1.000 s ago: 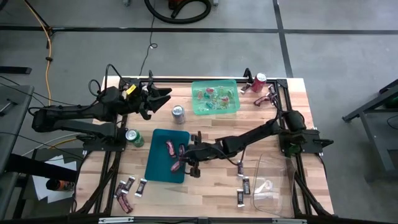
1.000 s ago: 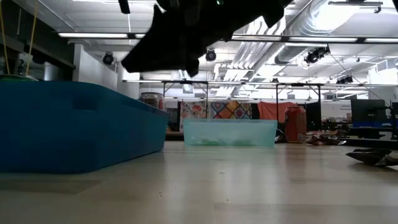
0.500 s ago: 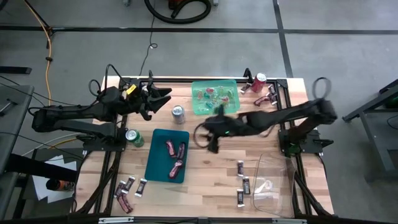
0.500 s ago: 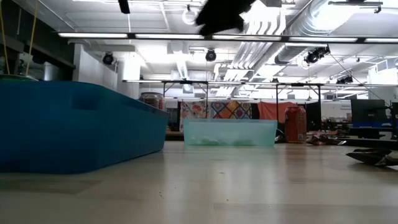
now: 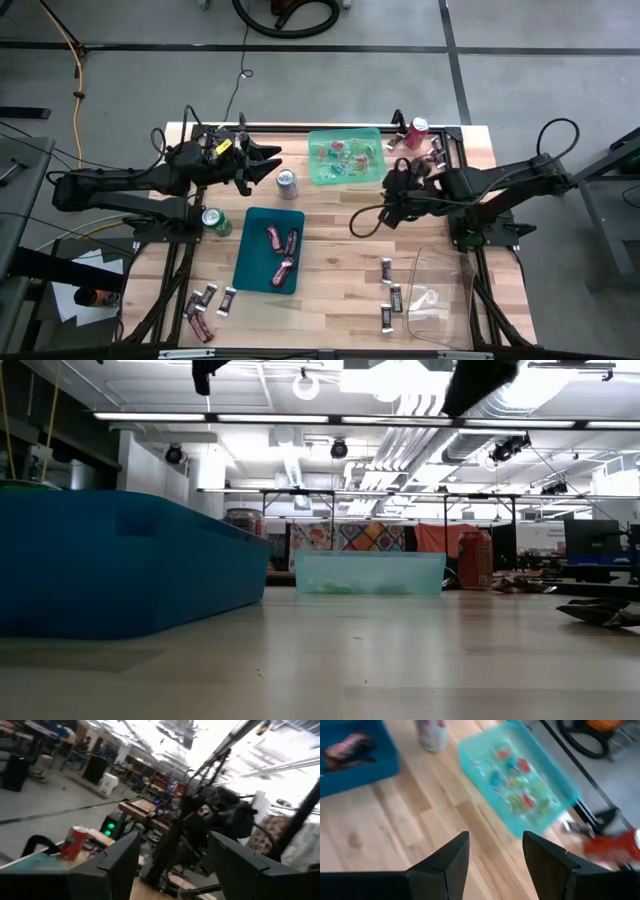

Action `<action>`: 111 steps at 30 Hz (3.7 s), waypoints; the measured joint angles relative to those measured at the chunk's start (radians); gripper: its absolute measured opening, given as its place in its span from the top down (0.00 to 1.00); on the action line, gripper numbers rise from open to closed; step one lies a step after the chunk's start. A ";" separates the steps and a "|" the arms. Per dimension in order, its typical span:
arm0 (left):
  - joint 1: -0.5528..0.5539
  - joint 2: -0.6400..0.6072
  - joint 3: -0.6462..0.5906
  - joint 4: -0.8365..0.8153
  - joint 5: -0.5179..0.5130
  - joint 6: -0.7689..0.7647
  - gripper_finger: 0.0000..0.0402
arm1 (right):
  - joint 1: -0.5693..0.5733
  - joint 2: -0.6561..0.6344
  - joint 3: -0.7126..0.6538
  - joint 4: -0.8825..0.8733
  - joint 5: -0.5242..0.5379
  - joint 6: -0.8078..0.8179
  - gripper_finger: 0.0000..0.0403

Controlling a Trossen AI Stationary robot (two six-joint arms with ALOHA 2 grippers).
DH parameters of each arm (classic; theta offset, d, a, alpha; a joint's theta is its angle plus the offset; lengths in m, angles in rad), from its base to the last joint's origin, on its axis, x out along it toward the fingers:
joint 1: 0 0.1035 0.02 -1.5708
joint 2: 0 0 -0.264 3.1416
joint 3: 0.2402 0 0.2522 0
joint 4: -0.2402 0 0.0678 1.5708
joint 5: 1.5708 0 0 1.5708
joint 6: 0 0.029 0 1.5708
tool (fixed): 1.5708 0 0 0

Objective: Organize candy in baskets
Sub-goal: Put the brown chocolate into the blue bin

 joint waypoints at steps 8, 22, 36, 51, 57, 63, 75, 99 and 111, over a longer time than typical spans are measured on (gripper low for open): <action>0.177 0.063 0.267 -0.837 -0.193 -0.138 0.48 | 0.045 -0.017 0.000 -0.172 0.039 0.178 0.55; 0.498 0.222 0.008 -1.228 -0.293 -0.490 0.51 | 0.043 -0.016 0.000 -0.147 0.059 0.290 0.55; 0.644 0.448 -0.107 -0.926 -0.288 -0.584 0.51 | 0.043 -0.016 0.000 -0.114 0.054 0.279 0.55; 0.621 0.437 -0.108 -0.829 -0.150 -0.449 0.96 | 0.043 -0.016 0.000 -0.114 0.052 0.278 0.55; 0.519 0.233 -0.070 -0.723 -0.049 -0.296 0.97 | 0.043 -0.016 0.000 -0.114 0.052 0.228 0.55; 0.259 0.078 0.003 -0.758 0.101 -0.191 0.99 | 0.043 -0.015 0.000 -0.114 0.053 0.192 0.55; -0.472 0.110 0.159 -1.014 -0.031 -0.228 0.97 | 0.043 -0.015 0.000 -0.114 0.053 0.140 0.55; -0.398 0.272 0.281 -1.114 0.122 -0.227 0.40 | -0.003 -0.015 0.000 -0.142 -0.032 0.443 0.55; -0.116 0.125 0.348 -1.043 -0.083 -0.068 0.39 | -0.507 -0.086 -0.341 0.015 -0.176 0.692 0.55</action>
